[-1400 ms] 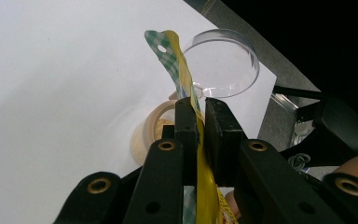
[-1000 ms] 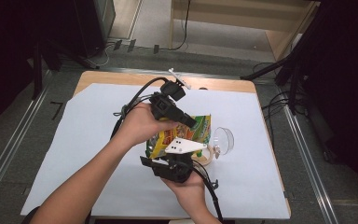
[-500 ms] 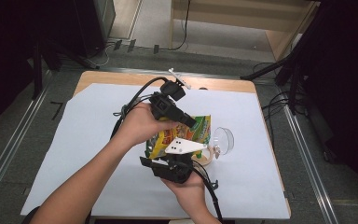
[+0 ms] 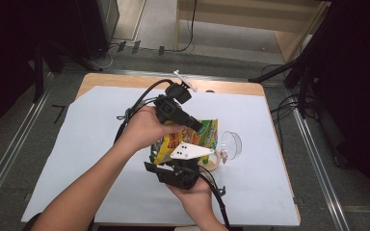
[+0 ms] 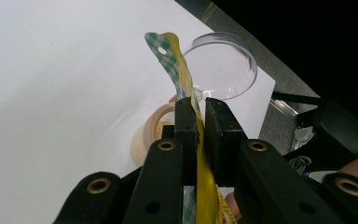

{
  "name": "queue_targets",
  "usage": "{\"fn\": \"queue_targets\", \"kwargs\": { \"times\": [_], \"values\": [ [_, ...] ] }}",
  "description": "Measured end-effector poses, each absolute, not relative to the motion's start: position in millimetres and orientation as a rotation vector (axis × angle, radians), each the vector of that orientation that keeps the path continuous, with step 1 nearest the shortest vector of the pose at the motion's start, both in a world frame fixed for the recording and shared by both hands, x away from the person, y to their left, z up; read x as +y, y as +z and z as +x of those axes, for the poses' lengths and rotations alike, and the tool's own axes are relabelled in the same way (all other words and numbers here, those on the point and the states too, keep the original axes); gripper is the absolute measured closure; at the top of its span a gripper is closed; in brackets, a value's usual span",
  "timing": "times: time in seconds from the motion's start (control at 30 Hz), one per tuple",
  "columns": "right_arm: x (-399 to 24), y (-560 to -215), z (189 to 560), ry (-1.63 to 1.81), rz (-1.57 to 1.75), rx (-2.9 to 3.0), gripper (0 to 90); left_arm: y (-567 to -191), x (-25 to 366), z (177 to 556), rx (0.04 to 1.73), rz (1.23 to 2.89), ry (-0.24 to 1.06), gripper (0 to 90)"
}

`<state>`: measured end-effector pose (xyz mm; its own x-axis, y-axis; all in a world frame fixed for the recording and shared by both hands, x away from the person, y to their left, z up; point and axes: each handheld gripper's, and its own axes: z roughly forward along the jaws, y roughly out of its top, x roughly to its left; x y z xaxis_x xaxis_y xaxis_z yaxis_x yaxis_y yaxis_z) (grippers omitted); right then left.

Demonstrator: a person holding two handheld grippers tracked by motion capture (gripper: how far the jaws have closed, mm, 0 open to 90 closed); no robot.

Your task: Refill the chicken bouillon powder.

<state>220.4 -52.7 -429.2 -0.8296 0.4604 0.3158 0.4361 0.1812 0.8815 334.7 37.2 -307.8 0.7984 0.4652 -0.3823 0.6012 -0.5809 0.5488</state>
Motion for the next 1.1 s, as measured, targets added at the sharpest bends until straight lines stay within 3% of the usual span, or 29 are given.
{"fn": "queue_targets", "kwargs": {
  "times": [1.1],
  "values": [
    [-52.3,-429.5,220.4,1.78,0.917,2.4,71.2,-307.7,36.1,333.5,0.777,2.302,-0.247,84.2]
  ]
}}
